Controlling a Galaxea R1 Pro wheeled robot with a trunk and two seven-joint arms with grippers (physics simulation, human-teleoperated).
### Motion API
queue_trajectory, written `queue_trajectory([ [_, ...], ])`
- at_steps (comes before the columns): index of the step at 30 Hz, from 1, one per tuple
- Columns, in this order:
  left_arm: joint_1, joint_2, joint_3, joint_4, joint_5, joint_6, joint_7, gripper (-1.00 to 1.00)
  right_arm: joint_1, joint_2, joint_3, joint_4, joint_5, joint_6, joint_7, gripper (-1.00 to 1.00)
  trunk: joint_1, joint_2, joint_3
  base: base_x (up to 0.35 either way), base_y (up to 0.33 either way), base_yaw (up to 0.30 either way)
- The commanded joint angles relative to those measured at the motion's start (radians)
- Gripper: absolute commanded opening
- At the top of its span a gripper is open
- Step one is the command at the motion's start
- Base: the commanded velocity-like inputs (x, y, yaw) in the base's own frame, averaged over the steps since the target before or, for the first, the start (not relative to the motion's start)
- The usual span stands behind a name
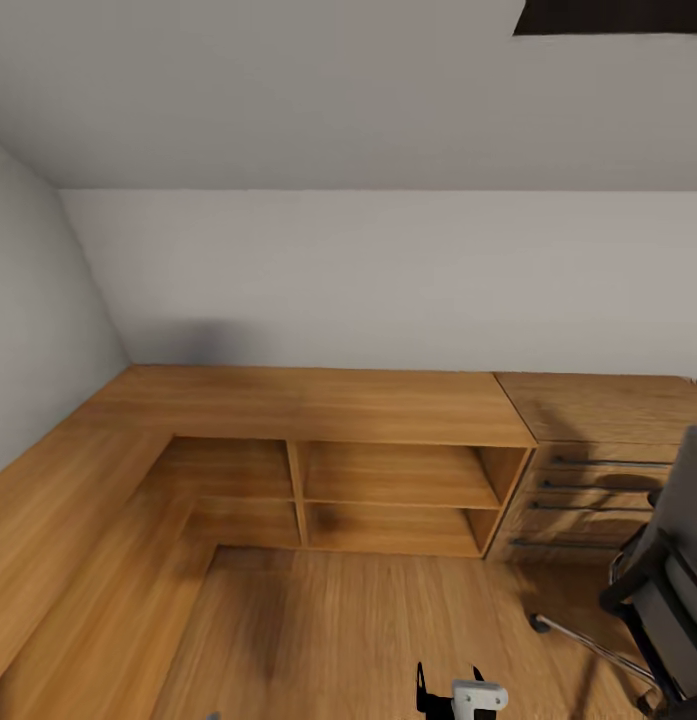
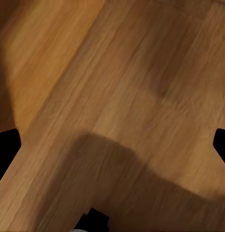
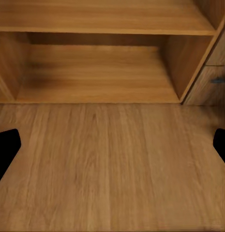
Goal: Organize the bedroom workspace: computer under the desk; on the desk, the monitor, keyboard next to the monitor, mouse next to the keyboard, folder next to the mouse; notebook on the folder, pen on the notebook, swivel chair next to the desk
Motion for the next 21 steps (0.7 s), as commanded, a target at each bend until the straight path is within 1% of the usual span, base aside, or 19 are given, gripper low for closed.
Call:
queue_trajectory([
  [1, 0.000, 0.000, -0.009, -0.001, 0.002, -0.002, 0.009, 1.00, -0.001, 0.000, 0.009, 0.001, -0.004, -0.001, -0.006, 1.00, 0.000, -0.001, -0.001, 0.000, 0.000, -0.291],
  [21, 0.000, -0.002, -0.010, 0.009, 0.002, -0.002, 0.009, 1.00, -0.001, 0.000, 0.008, 0.003, -0.004, -0.001, -0.006, 1.00, 0.000, -0.001, -0.003, 0.000, 0.000, -0.285],
])
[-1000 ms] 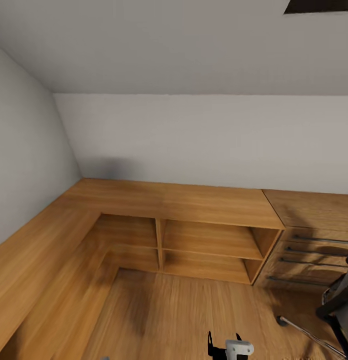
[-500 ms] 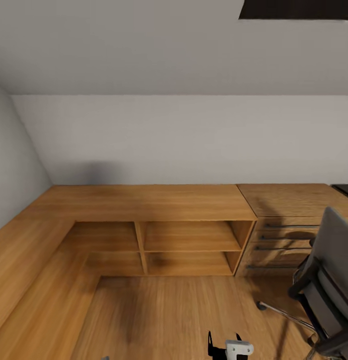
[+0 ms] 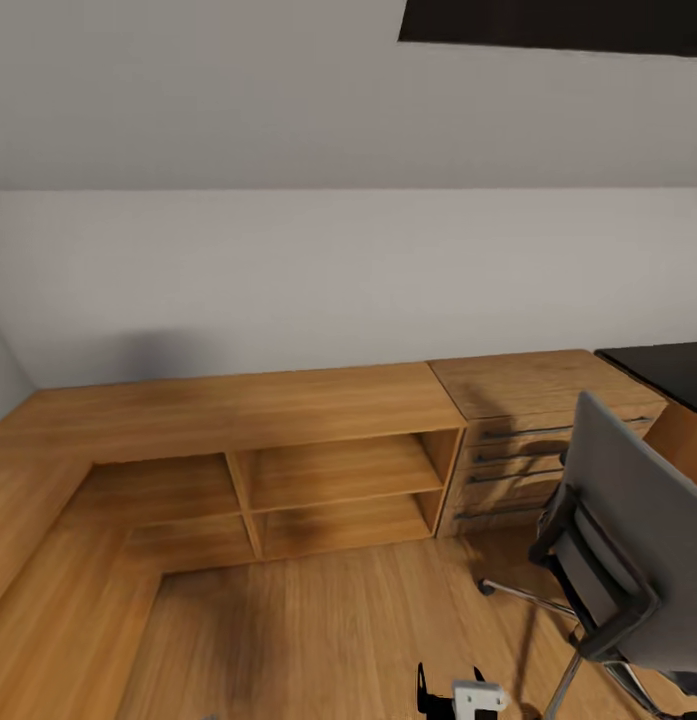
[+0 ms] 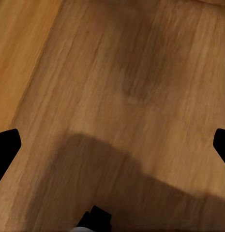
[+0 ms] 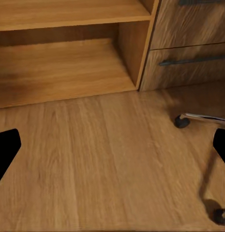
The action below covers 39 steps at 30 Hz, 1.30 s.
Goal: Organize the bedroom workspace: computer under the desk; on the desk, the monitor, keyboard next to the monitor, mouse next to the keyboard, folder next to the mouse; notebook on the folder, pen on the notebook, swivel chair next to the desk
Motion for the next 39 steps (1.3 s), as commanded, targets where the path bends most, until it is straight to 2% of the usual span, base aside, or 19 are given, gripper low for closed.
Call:
queue_trajectory([
  [1, 0.000, -0.008, -0.009, 0.007, 0.002, -0.002, 0.007, 1.00, 0.000, -0.001, 0.009, 0.004, -0.004, -0.001, -0.006, 1.00, 0.000, -0.001, -0.002, 0.000, 0.000, -0.195],
  [4, 0.003, -0.040, -0.010, 0.036, 0.000, -0.001, 0.005, 1.00, 0.012, -0.015, 0.010, 0.011, -0.004, -0.001, -0.005, 1.00, 0.000, -0.001, -0.005, 0.000, 0.000, -0.169],
  [5, 0.009, -0.052, -0.010, 0.050, -0.003, -0.002, 0.004, 1.00, 0.034, -0.032, 0.012, 0.012, 0.000, -0.005, -0.005, 1.00, 0.000, -0.001, -0.007, 0.000, 0.000, -0.144],
  [6, 0.029, -0.062, -0.012, 0.060, -0.012, -0.004, 0.004, 1.00, 0.081, -0.059, 0.018, 0.014, 0.017, -0.011, -0.005, 1.00, 0.000, -0.001, -0.008, 0.000, 0.000, -0.121],
  [8, 0.046, -0.066, -0.013, 0.063, -0.027, -0.005, 0.004, 1.00, 0.111, -0.074, 0.020, 0.013, 0.040, -0.019, -0.005, 1.00, 0.000, -0.001, -0.011, 0.000, 0.000, -0.108],
  [9, 0.063, -0.067, -0.015, 0.066, -0.050, -0.008, 0.005, 1.00, 0.137, -0.084, 0.021, 0.014, 0.072, -0.038, -0.005, 1.00, 0.000, -0.001, -0.012, 0.000, 0.000, -0.093],
  [10, 0.078, -0.066, -0.017, 0.068, -0.082, -0.014, 0.006, 1.00, 0.162, -0.092, 0.021, 0.014, 0.112, -0.069, -0.006, 1.00, 0.000, -0.001, -0.014, 0.000, 0.000, -0.085],
  [11, 0.105, -0.050, -0.018, 0.070, -0.146, -0.041, 0.008, 1.00, 0.217, -0.118, 0.021, 0.016, 0.181, -0.143, -0.009, 1.00, 0.000, -0.001, -0.015, 0.000, 0.000, -0.075],
  [12, 0.131, -0.030, -0.020, 0.071, -0.176, -0.075, 0.006, 1.00, 0.252, -0.140, 0.022, 0.016, 0.208, -0.178, -0.011, 1.00, 0.000, -0.001, -0.017, 0.000, 0.000, -0.071],
  [15, 0.188, -0.006, -0.021, 0.071, -0.202, -0.177, 0.001, 1.00, 0.283, -0.164, 0.022, 0.013, 0.232, -0.191, -0.012, 1.00, 0.000, -0.001, -0.022, 0.000, 0.000, -0.072],
  [17, 0.205, -0.002, -0.022, 0.071, -0.208, -0.243, -0.006, 1.00, 0.288, -0.168, 0.022, 0.010, 0.237, -0.191, -0.014, 1.00, 0.000, -0.001, -0.025, 0.000, 0.000, -0.092],
  [18, 0.213, -0.001, -0.024, 0.070, -0.210, -0.301, -0.012, 1.00, 0.291, -0.170, 0.022, 0.009, 0.239, -0.191, -0.014, 1.00, 0.000, -0.001, -0.026, 0.000, 0.000, -0.110],
  [21, 0.221, 0.002, -0.026, 0.070, -0.211, -0.344, -0.015, 1.00, 0.294, -0.173, 0.021, 0.008, 0.241, -0.191, -0.017, 1.00, 0.000, -0.001, -0.030, 0.000, 0.000, -0.134],
  [39, 0.223, 0.006, -0.022, 0.070, -0.207, -0.353, -0.010, 1.00, 0.295, -0.172, 0.023, 0.007, 0.242, -0.191, -0.023, 1.00, 0.000, -0.001, -0.031, 0.000, 0.000, -0.279],
])
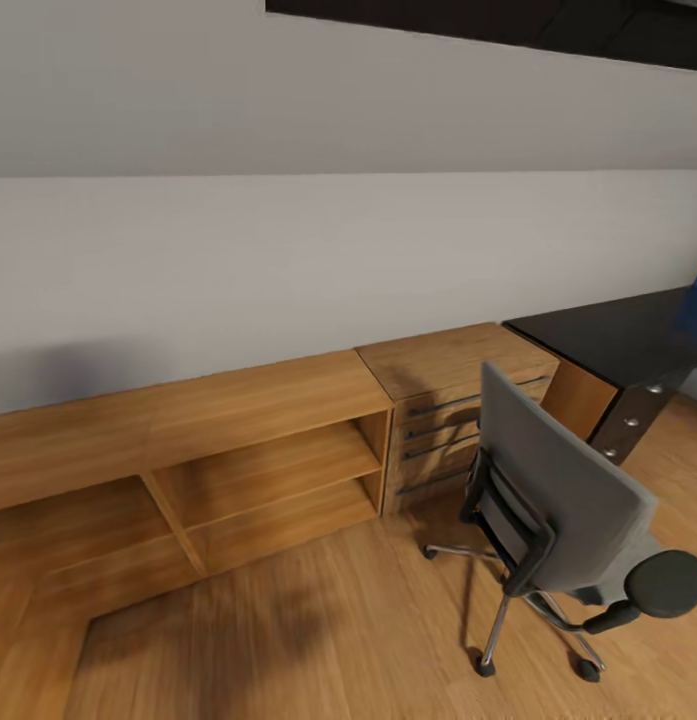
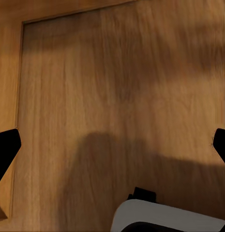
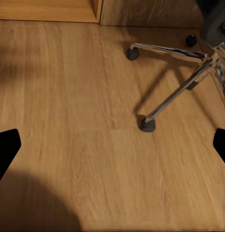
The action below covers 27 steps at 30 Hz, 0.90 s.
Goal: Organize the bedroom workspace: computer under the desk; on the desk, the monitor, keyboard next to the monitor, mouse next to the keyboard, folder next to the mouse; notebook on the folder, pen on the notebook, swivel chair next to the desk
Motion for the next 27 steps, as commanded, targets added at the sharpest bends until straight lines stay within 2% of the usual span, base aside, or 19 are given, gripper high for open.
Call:
queue_trajectory([
  [1, 0.000, 0.000, -0.009, -0.001, 0.000, -0.001, 0.010, 1.00, -0.001, 0.000, 0.009, 0.001, -0.007, -0.003, -0.002, 1.00, 0.000, -0.001, 0.000, 0.000, 0.000, -0.298],
  [12, 0.000, -0.003, -0.009, -0.001, 0.001, 0.000, 0.010, 1.00, -0.001, 0.000, 0.009, 0.001, -0.007, -0.003, -0.002, 1.00, 0.000, -0.001, 0.007, 0.000, 0.005, -0.298],
  [27, 0.000, -0.001, -0.005, -0.001, 0.002, 0.000, 0.012, 1.00, -0.001, 0.000, 0.008, 0.002, -0.007, -0.003, -0.002, 1.00, 0.000, -0.001, 0.016, 0.031, 0.245, -0.297],
])
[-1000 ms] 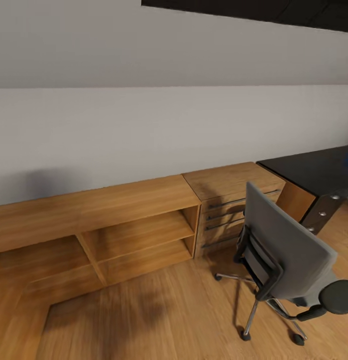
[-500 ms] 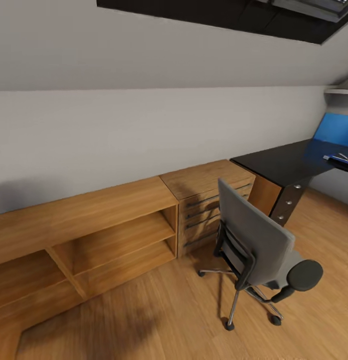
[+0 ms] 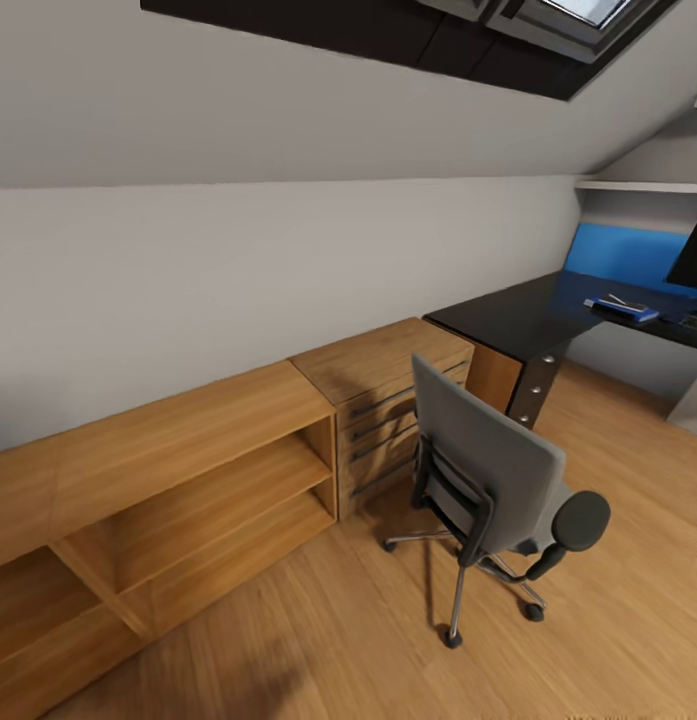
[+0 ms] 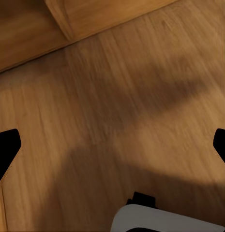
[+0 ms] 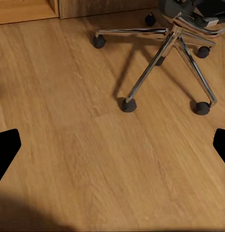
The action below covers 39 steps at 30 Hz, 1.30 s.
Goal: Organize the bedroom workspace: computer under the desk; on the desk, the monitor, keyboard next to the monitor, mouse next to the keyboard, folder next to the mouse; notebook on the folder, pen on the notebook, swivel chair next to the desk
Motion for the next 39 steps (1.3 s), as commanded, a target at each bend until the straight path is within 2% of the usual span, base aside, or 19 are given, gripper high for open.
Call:
queue_trajectory([
  [1, 0.000, 0.000, -0.008, -0.001, 0.000, -0.001, 0.010, 1.00, -0.001, 0.000, 0.009, 0.002, -0.006, -0.003, -0.002, 1.00, 0.000, 0.000, 0.000, 0.104, 0.149, -0.297],
  [11, 0.000, 0.000, -0.008, -0.001, 0.000, 0.000, 0.010, 1.00, -0.001, 0.000, 0.008, 0.002, -0.006, -0.003, -0.002, 1.00, 0.000, 0.000, 0.006, 0.137, 0.120, -0.296],
  [39, 0.000, 0.001, -0.008, -0.001, 0.000, 0.002, 0.010, 1.00, -0.001, 0.000, 0.008, 0.004, -0.006, -0.003, -0.001, 1.00, 0.000, 0.000, 0.025, 0.246, 0.200, -0.292],
])
